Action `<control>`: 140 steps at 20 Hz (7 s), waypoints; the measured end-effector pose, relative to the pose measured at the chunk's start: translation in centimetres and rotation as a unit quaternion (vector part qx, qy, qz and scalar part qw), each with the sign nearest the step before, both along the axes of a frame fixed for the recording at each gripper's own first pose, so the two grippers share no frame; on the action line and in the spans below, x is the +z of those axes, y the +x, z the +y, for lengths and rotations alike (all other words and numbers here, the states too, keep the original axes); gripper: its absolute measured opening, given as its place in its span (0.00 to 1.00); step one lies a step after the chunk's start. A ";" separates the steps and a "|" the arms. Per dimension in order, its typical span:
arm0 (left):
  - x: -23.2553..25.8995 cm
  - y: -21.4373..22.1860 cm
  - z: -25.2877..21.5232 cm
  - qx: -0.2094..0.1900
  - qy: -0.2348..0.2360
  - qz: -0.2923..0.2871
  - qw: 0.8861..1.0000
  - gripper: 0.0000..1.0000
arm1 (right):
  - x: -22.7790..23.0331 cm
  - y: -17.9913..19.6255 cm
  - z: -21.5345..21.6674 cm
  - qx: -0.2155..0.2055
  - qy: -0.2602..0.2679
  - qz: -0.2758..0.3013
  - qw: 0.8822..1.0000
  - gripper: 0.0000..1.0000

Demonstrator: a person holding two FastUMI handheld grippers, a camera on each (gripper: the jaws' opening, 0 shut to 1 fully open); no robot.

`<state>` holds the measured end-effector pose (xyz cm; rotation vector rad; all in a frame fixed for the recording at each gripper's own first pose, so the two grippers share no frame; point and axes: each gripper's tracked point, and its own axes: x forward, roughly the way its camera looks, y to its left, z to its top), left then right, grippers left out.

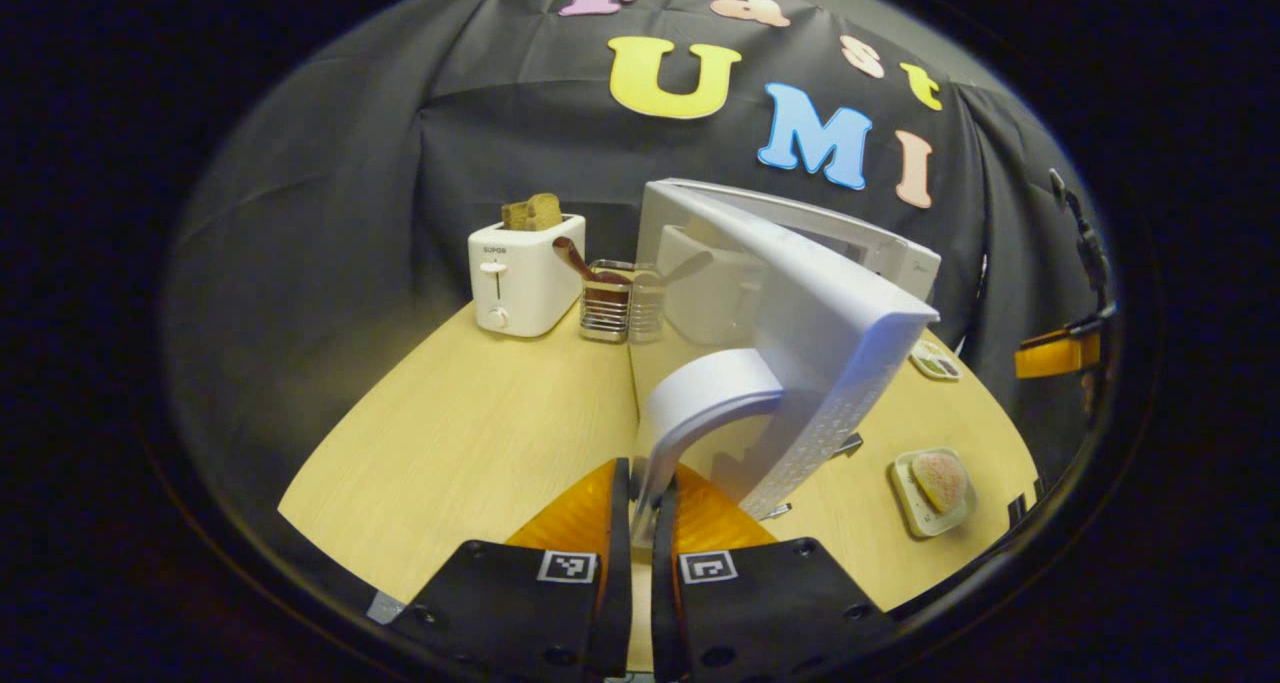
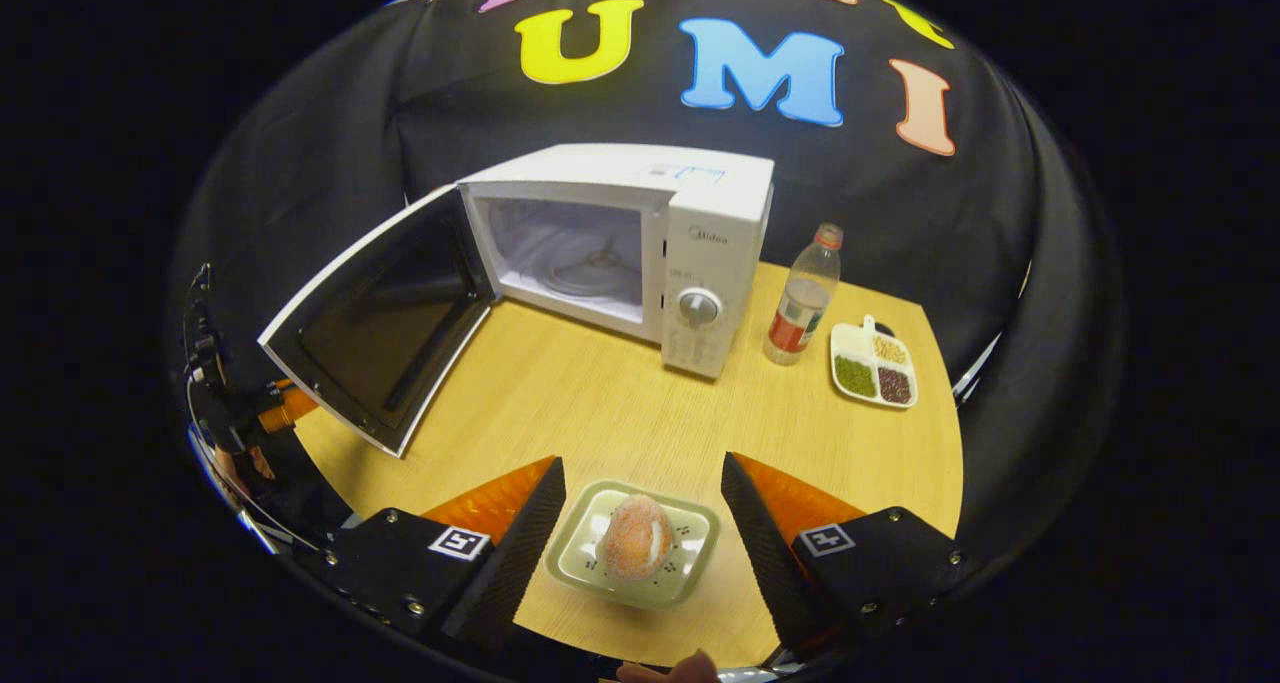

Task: Open the microwave oven with the left hand, put the food in, and close the microwave oven.

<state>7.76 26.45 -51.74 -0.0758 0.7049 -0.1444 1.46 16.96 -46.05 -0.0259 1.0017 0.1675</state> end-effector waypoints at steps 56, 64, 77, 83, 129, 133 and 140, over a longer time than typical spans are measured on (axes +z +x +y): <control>19.8 -11.9 1.8 0.136 0.022 -0.011 0.990 0.61 | -8.6 17.7 16.4 -0.217 0.209 -0.029 0.953 0.64; 19.0 -12.5 1.7 0.174 0.053 0.041 0.982 0.66 | -11.2 27.0 18.7 -0.280 0.268 -0.128 0.913 0.68; 19.1 -13.9 2.5 0.190 0.084 0.087 0.974 0.62 | -13.7 34.5 16.9 -0.464 0.301 -0.182 0.813 0.72; 18.5 -13.8 2.7 0.204 0.066 0.090 0.973 0.62 | -13.5 35.2 16.5 -0.471 0.301 -0.202 0.804 0.76; 6.6 -0.8 -4.2 -0.013 -0.026 0.021 0.999 0.62 | 11.0 -6.5 2.4 -0.128 0.327 -0.029 0.936 0.98; 6.9 0.5 -9.5 -0.013 -0.007 0.017 1.000 0.62 | 12.2 -8.2 -0.2 -0.077 0.325 -0.047 0.942 0.98; 5.3 6.2 -18.4 -0.095 -0.022 0.029 0.995 0.62 | 12.2 -8.1 -2.1 -0.109 0.287 -0.062 0.950 0.97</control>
